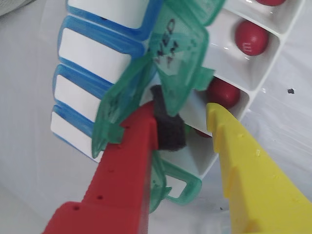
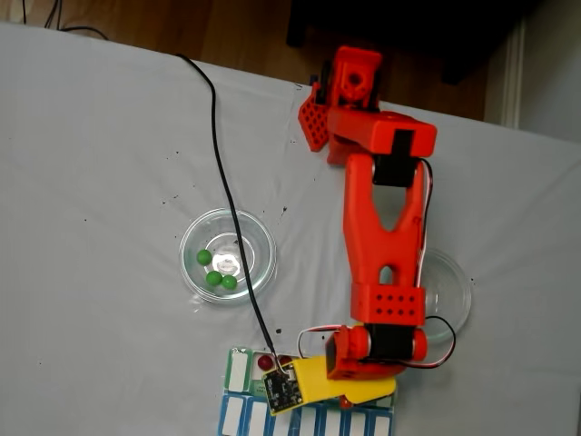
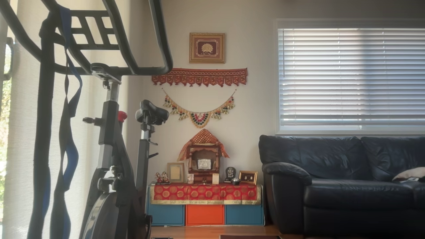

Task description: Sort medicines into box.

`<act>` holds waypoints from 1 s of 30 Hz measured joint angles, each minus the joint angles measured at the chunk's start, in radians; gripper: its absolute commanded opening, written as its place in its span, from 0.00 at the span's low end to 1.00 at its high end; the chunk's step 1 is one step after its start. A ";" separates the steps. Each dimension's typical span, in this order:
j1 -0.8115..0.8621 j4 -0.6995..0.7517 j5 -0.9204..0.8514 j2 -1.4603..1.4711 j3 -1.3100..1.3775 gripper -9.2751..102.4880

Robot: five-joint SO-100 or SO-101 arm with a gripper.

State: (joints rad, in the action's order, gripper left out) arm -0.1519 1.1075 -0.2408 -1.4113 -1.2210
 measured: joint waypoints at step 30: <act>0.462 0.071 -0.387 -0.787 -0.741 0.09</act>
State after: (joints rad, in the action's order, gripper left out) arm 0.3099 1.1781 -0.6274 -2.1982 -1.9620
